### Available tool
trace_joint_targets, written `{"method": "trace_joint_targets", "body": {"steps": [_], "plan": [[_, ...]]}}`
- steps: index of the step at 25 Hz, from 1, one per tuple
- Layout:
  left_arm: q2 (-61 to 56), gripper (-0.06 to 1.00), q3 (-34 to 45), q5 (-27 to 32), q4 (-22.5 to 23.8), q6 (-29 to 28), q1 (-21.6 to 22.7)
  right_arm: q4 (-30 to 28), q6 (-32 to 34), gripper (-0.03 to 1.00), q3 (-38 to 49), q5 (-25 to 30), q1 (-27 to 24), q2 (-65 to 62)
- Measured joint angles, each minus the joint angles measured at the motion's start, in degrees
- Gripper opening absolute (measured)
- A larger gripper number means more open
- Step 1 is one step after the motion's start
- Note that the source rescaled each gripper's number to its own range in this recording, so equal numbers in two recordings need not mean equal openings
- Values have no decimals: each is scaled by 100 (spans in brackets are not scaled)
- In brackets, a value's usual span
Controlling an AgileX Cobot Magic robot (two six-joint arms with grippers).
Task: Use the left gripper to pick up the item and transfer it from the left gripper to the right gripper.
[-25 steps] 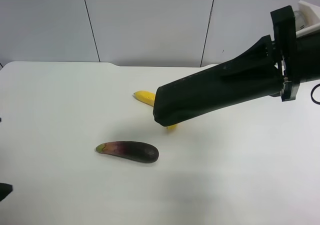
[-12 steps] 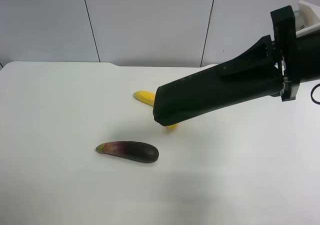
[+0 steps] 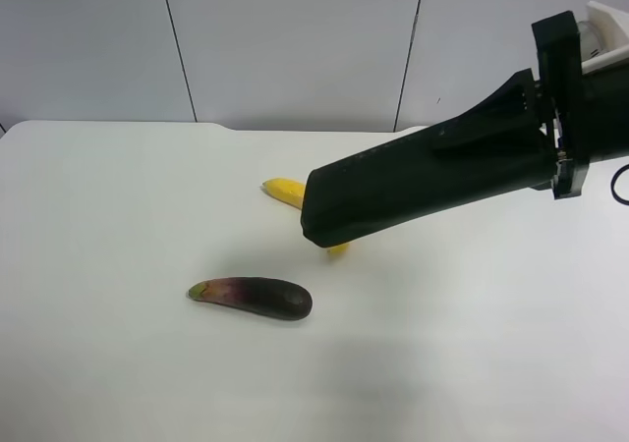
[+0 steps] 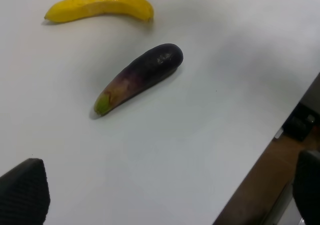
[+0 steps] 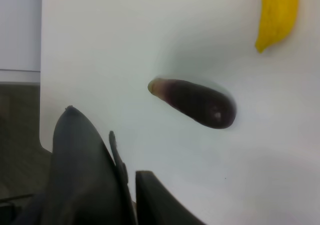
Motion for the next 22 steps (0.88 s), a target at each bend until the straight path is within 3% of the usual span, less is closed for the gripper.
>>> {"method": "trace_joint_targets", "body": {"steps": [6, 9, 17, 22], "plan": [[0, 99, 0, 0, 0, 0, 0, -162, 0, 0, 0, 0, 0, 0], [0, 99, 0, 0, 0, 0, 227, -371, 0, 0, 0, 0, 0, 0], [0, 99, 0, 0, 0, 0, 1840, -1125, -4, 0, -7, -268, 0, 0], [0, 99, 0, 0, 0, 0, 2891, -1972, 37, 0, -445, -226, 0, 161]]}}
